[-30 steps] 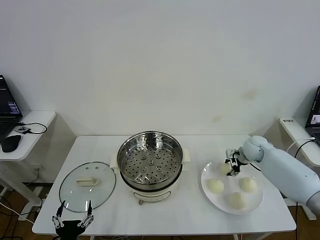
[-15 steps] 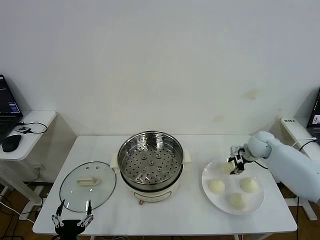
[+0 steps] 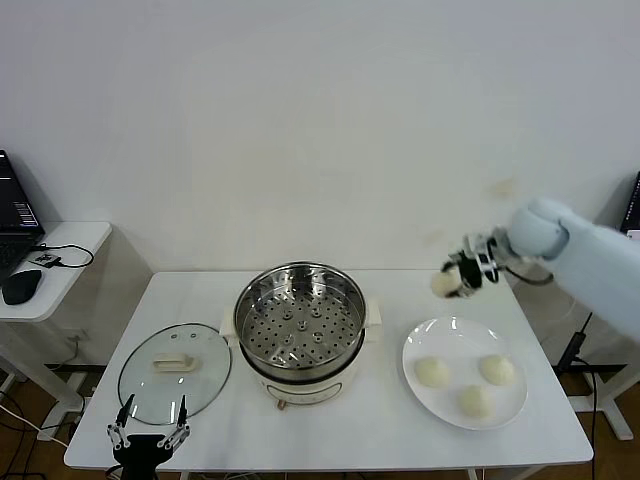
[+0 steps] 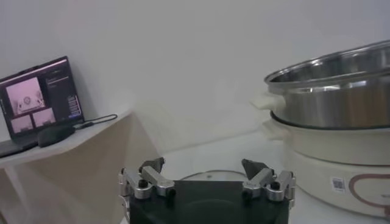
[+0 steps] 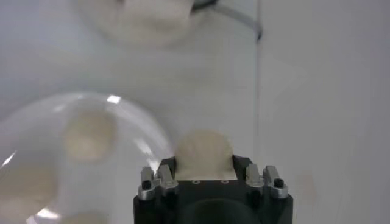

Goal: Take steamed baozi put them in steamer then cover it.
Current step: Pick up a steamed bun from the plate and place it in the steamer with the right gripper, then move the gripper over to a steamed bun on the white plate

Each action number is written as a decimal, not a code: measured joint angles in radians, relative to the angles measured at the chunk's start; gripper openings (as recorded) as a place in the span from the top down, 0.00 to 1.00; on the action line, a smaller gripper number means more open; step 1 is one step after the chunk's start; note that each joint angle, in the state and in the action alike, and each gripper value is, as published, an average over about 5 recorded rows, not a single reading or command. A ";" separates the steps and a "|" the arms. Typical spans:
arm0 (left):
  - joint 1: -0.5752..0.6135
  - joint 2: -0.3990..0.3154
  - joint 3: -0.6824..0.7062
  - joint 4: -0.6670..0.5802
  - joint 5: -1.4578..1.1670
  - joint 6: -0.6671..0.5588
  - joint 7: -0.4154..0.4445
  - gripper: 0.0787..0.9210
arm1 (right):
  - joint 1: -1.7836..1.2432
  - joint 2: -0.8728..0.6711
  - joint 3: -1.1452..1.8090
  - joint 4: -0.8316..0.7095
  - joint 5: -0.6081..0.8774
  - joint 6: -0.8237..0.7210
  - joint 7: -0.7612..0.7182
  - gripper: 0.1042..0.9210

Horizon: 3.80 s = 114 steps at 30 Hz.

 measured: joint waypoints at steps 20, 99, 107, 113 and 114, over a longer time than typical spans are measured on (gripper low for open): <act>-0.015 -0.019 -0.024 -0.017 -0.015 0.002 0.005 0.12 | 0.119 0.447 -0.266 -0.097 -0.052 0.266 0.046 0.40; -0.050 -0.008 -0.037 -0.022 -0.014 0.006 0.028 0.12 | -0.314 -0.314 -0.039 0.350 -0.209 -0.148 0.009 0.12; -0.050 -0.010 -0.041 -0.019 -0.018 0.006 0.027 0.12 | -0.421 -0.278 0.030 0.285 -0.239 -0.151 0.031 0.12; -0.052 -0.010 -0.044 -0.012 -0.018 0.005 0.026 0.12 | -0.461 -0.234 0.058 0.231 -0.249 -0.154 0.045 0.12; -0.052 -0.010 -0.045 -0.011 -0.019 0.004 0.026 0.12 | -0.467 -0.227 0.061 0.223 -0.251 -0.155 0.046 0.12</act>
